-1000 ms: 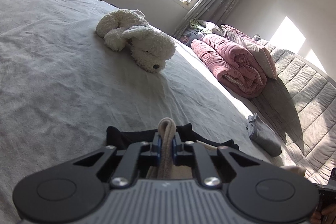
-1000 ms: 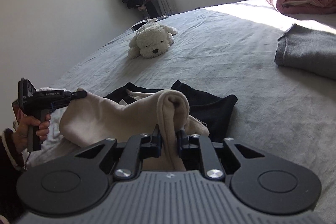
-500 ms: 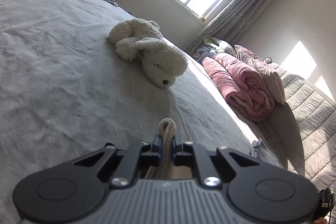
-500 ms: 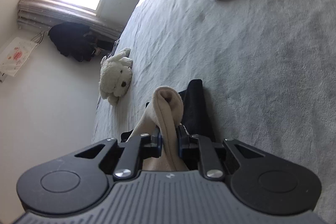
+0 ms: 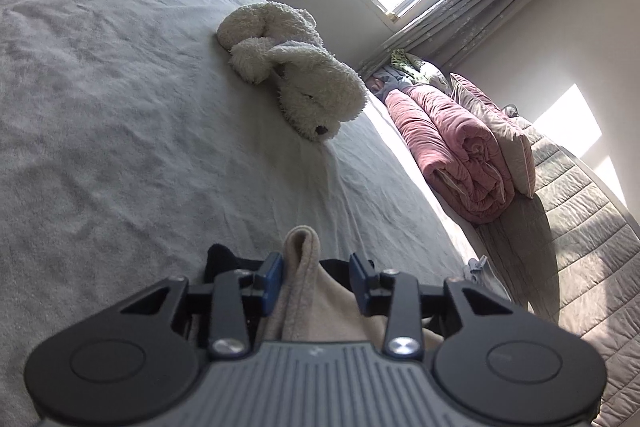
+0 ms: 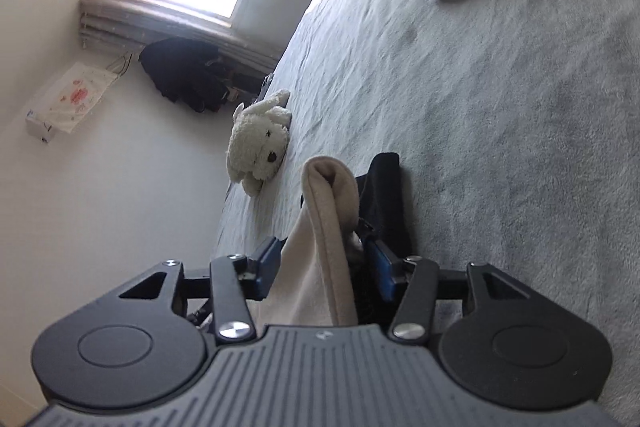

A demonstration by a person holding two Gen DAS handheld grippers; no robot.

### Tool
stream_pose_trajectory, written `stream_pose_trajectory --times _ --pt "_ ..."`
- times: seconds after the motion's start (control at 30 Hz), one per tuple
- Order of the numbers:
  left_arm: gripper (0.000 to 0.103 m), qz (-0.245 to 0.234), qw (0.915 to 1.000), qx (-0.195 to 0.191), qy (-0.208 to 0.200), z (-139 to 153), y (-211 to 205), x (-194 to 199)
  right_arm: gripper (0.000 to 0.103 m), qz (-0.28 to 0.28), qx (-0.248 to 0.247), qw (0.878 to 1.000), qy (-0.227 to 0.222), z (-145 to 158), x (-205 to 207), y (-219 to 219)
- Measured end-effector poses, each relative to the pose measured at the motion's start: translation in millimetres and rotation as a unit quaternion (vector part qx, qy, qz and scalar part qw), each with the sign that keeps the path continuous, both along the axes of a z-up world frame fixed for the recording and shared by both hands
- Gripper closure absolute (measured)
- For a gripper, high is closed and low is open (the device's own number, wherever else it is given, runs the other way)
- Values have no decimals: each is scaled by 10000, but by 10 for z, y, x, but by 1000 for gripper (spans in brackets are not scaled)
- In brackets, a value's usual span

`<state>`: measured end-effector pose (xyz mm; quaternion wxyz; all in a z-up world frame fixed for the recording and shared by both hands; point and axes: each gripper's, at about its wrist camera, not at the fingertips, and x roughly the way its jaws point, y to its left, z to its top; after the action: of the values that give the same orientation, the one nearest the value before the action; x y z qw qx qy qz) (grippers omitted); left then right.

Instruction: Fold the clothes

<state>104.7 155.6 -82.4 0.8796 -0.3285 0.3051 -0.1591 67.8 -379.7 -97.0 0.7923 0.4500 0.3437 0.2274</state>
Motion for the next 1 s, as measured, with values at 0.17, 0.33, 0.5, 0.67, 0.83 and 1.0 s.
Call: stream_pose_trajectory --times 0.17,0.33,0.5,0.67,0.83,1.0 --pt "68 211 9989 373 180 25 -22 -61 74 685 -1510 9860 -205 150 -74 235" --pt "61 145 9966 762 -281 381 -129 -242 68 491 -1947 9774 -654 415 -263 244" --pt "47 -626 9925 956 -440 619 -611 -291 67 220 -2079 9751 -745 398 -234 226" --pt "20 -1696 9747 1355 -526 631 -1428 -173 67 58 -1862 9808 -578 256 -120 201" --pt "18 -2626 9498 1633 -481 551 -2147 75 67 30 -1409 9887 -504 268 -129 87" --pt "18 -3295 9295 1596 -452 459 -2646 316 67 -103 -1035 9939 -377 268 -121 -143"
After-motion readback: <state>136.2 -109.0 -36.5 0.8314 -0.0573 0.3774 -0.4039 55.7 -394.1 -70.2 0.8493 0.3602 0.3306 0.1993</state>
